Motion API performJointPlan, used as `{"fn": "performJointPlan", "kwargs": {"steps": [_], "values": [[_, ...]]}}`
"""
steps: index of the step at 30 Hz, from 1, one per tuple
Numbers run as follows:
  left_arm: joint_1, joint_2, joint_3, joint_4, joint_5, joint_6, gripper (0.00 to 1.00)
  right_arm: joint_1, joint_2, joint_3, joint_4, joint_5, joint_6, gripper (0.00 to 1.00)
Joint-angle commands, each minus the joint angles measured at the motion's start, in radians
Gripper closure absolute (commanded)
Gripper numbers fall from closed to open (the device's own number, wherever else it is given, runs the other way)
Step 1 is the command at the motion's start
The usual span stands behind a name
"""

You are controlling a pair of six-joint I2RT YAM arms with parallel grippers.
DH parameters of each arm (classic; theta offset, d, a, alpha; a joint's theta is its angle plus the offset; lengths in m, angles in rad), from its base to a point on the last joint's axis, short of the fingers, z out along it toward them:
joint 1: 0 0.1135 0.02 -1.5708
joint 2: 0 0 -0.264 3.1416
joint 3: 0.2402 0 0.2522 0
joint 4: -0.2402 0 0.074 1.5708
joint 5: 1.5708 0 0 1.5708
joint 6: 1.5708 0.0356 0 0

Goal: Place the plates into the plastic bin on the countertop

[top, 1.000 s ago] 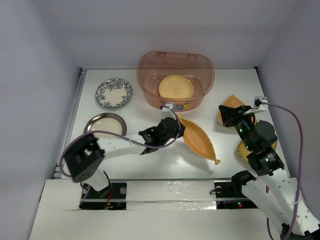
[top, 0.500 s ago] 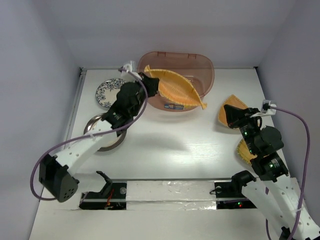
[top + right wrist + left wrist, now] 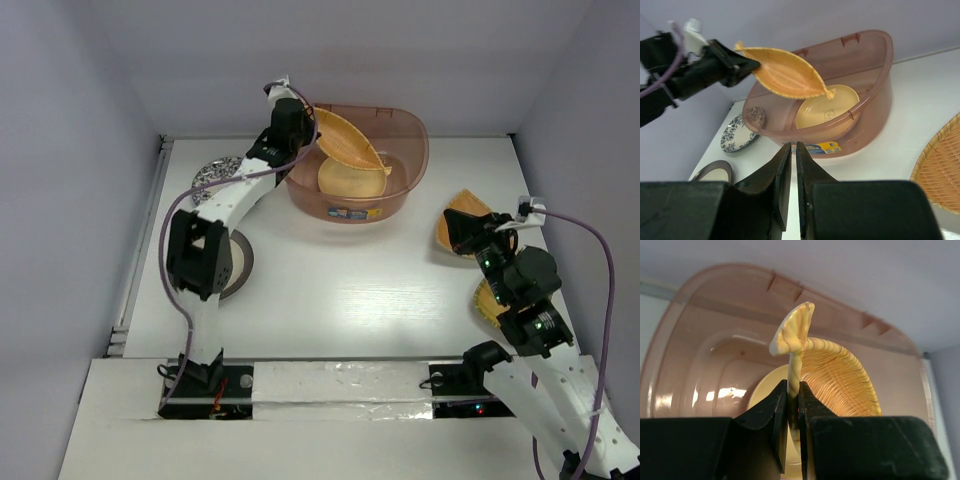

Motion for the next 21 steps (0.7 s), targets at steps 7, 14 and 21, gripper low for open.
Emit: {"fn": "performJointPlan", "kwargs": {"steps": [7,14,21], "values": [[0.000,0.173,0.183,-0.106,0.082,-0.069,1.00,0.006,0.043,0.001,0.051,-0.034,-0.025,0.84],[0.000,0.231,0.198,-0.172,0.033,-0.011,0.80,0.006,0.085,0.000,0.057,-0.047,-0.020,0.82],[0.000,0.179,0.207,-0.227,0.021,0.076,0.47,0.006,0.126,-0.008,0.104,-0.050,-0.019,0.82]]}}
